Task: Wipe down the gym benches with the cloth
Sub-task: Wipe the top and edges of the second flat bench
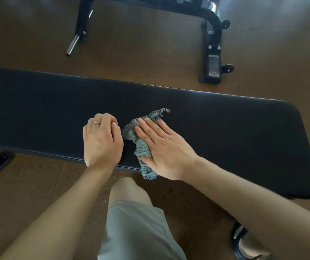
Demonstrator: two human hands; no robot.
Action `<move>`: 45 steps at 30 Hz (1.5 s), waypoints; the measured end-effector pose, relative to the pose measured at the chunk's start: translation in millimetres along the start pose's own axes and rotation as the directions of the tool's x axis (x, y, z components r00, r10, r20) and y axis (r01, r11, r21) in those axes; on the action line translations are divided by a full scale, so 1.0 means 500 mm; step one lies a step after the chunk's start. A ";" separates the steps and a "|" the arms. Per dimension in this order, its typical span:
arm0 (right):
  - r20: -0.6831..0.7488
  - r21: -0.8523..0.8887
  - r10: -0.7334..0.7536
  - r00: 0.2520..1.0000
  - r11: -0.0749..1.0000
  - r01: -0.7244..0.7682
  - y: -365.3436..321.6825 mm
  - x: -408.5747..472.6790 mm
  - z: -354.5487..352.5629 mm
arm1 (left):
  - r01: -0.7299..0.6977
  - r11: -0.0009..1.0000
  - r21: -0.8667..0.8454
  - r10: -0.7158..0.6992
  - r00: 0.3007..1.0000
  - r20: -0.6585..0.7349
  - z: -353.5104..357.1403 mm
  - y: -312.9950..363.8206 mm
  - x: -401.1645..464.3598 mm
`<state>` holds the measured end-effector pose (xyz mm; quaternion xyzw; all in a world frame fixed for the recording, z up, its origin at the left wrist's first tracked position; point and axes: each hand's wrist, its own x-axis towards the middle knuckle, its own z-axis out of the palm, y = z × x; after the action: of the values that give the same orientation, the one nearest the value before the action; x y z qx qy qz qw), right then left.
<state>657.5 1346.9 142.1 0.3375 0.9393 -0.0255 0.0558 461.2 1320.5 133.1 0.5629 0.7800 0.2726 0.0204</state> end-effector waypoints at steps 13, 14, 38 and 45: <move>0.056 0.115 0.032 0.998 0.993 -0.038 -0.002 -0.082 -0.005 | -0.012 1.000 -0.023 0.012 1.000 0.009 -0.001 0.000 -0.001; 0.055 0.125 0.060 0.997 0.990 -0.066 0.010 -0.040 -0.009 | -0.016 1.000 -0.023 0.016 1.000 0.008 -0.001 -0.001 0.000; 0.075 0.172 0.170 0.983 0.968 -0.181 0.054 0.152 -0.029 | 0.005 1.000 -0.012 -0.005 1.000 0.005 -0.001 0.002 0.001; 0.061 0.218 0.276 0.959 0.934 -0.282 0.126 0.216 -0.036 | 0.044 0.998 -0.034 -0.044 0.999 0.000 0.003 0.005 0.000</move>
<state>613.4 1464.8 146.0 0.4711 0.8720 -0.1283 0.0344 463.7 1321.7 133.1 0.5451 0.7874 0.2858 0.0356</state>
